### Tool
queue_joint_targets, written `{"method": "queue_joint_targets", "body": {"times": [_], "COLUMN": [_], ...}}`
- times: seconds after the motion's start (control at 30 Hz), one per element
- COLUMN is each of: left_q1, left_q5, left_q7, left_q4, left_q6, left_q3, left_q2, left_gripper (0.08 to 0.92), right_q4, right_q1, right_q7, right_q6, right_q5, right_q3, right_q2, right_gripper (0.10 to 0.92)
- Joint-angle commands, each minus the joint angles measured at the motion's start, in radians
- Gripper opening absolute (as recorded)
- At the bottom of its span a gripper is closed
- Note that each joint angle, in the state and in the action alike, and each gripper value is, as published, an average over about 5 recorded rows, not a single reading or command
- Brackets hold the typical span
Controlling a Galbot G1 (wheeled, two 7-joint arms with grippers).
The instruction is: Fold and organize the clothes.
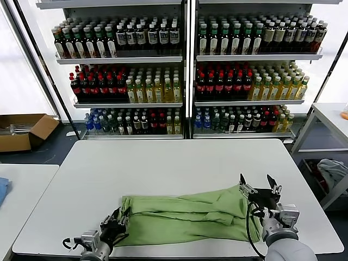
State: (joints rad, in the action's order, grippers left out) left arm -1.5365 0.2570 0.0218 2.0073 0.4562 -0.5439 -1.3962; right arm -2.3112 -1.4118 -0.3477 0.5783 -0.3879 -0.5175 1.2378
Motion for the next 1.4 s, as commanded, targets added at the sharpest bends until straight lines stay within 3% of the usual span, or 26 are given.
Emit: {"method": "queue_joint_targets", "body": {"times": [0.03,0.23,0.37,0.5,0.63,0.83,0.93,1.03,1.4], "left_q1": [-0.004,0.005,0.027,0.045,0.031,0.020,0.034,0.045,0.056], "left_q5": [0.005,0.007,0.055,0.186,0.269,0.283,0.264,0.219,0.037], "left_q7": [0.010,0.002,-0.017,-0.029,-0.009,0.033,0.041,0.050,0.077], "left_q4": [-0.041,-0.005,0.069,0.086,-0.002,-0.143,-0.148,-0.121,-0.041], "left_q6": [-0.019,-0.042,-0.030,0.005,0.012,0.000,-0.001,-0.006,-0.041], "left_q3": [-0.012,-0.084,-0.242,-0.465,-0.656,-0.752,-0.725,-0.656,-0.259], "left_q2": [-0.009,0.019,0.097,0.251,0.422,0.552,0.543,0.488,0.171], "left_gripper": [0.290,0.131,0.104,0.104,0.104,0.104,0.104,0.104,0.104], "right_q4": [0.002,0.008,0.011,0.024,0.040,0.053,0.055,0.042,-0.036], "right_q1": [0.022,0.033,0.047,0.078,0.113,0.145,0.150,0.135,-0.004], "right_q7": [0.001,0.001,0.001,0.001,0.000,-0.001,-0.001,0.002,0.000], "right_q6": [0.000,0.000,0.000,0.001,0.001,0.001,0.001,0.000,-0.009], "right_q5": [-0.010,-0.018,-0.021,-0.025,-0.023,-0.015,0.003,0.021,0.047], "right_q3": [-0.005,-0.010,-0.004,0.005,0.017,0.032,0.038,0.040,0.012], "right_q2": [-0.007,-0.014,-0.014,-0.014,-0.013,-0.006,-0.003,0.000,0.010], "right_gripper": [0.823,0.823,0.823,0.823,0.823,0.823,0.823,0.823,0.823]}}
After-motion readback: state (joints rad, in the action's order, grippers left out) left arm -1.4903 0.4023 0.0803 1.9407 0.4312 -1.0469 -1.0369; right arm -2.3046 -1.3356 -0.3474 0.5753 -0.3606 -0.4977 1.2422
